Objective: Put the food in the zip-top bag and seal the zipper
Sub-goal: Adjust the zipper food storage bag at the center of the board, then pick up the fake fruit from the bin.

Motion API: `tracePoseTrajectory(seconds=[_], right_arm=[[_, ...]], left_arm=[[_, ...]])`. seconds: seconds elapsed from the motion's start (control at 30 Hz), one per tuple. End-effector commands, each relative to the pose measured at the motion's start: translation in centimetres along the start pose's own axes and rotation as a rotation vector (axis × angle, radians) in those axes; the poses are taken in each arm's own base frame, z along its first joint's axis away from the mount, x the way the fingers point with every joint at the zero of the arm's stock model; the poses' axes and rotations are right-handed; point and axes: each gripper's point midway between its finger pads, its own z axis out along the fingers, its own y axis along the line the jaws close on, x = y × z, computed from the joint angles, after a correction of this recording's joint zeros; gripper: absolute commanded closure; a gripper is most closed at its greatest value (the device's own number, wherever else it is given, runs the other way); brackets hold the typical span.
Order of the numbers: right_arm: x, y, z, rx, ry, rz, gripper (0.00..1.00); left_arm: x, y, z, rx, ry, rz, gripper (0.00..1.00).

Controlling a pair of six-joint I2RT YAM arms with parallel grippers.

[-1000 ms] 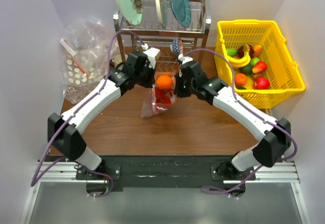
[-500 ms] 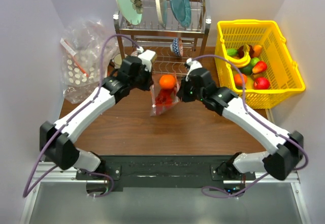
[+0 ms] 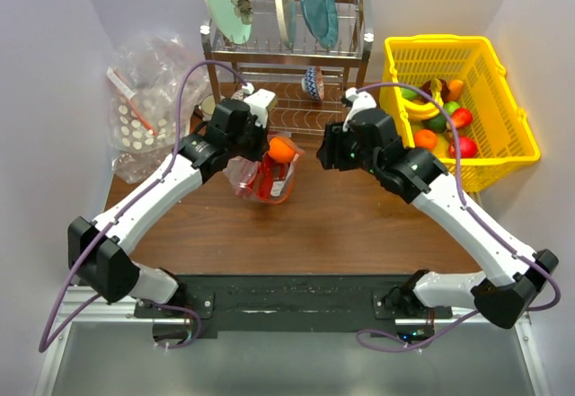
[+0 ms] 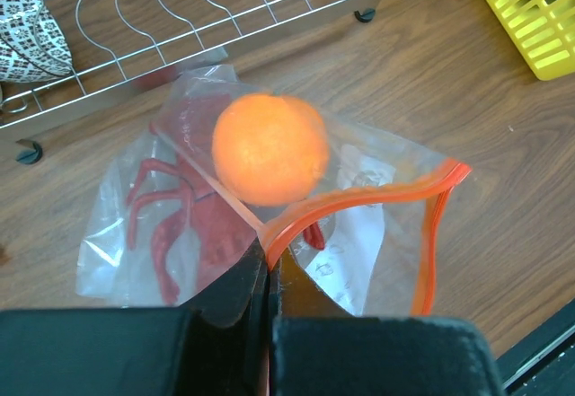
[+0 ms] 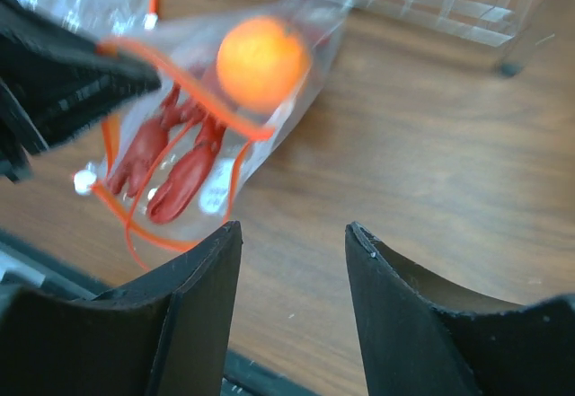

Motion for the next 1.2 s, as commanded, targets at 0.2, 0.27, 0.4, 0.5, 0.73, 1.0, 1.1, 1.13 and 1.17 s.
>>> tracePoseTrajectory(seconds=[0.2, 0.27, 0.4, 0.5, 0.73, 1.0, 1.1, 1.13, 1.17], right_arm=[[-9.6, -11.3, -8.7, 0.442, -0.260, 0.056, 0.51], [-10.8, -13.9, -10.3, 0.531, -0.307, 0.101, 0.53], [-12.2, -18.2, -11.6, 0.706, -0.369, 0.139, 0.53], [-11.9, -21.8, -10.6, 0.786, -0.345, 0.190, 0.56], [-10.4, -28.8, -7.1, 0.848, -0.273, 0.349, 0.56], [-6.2, -33.3, -0.2, 0.749, -0.145, 0.531, 0.49], [-4.4, -34.0, 2.1, 0.727, -0.097, 0.562, 0.37], [-4.4, -34.2, 2.6, 0.719, -0.103, 0.565, 0.30], [-4.1, -34.4, 3.1, 0.716, -0.097, 0.571, 0.27]], left_arm=[[-4.3, -0.2, -2.5, 0.011, -0.180, 0.032, 1.00], [-3.9, -0.1, -2.3, 0.010, -0.181, 0.035, 1.00], [-3.2, -0.3, -2.1, 0.027, -0.188, 0.033, 1.00], [-2.6, -0.6, -1.8, 0.048, -0.183, 0.030, 1.00], [-1.0, -1.6, -1.1, 0.115, -0.165, 0.011, 1.00], [-0.5, -1.8, -1.0, 0.128, -0.158, 0.005, 1.00], [-0.5, -1.6, -1.1, 0.118, -0.161, 0.007, 1.00], [-0.6, -1.5, -1.1, 0.116, -0.163, 0.009, 1.00], [-0.5, -1.5, -1.1, 0.113, -0.160, 0.008, 1.00]])
